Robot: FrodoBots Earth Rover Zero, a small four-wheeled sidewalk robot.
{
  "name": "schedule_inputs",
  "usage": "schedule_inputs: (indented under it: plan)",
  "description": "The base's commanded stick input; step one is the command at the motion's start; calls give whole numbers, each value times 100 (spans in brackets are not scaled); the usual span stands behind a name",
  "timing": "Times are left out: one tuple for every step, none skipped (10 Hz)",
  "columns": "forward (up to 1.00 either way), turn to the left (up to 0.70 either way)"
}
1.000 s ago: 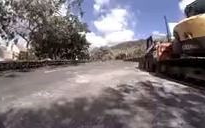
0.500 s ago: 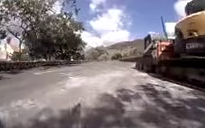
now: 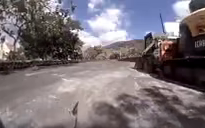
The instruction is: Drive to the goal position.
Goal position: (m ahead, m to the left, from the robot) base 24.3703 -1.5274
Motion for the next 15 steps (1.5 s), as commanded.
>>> schedule_inputs:
  plan:
    - [70, 0]
    - [70, 0]
    - [70, 0]
    - [70, 0]
    - [70, 0]
    - [70, 0]
    - [70, 0]
    - [70, 0]
    - [70, 0]
    - [70, 0]
    - [70, 0]
    - [70, 0]
    - [70, 0]
    - [70, 0]
    - [70, 0]
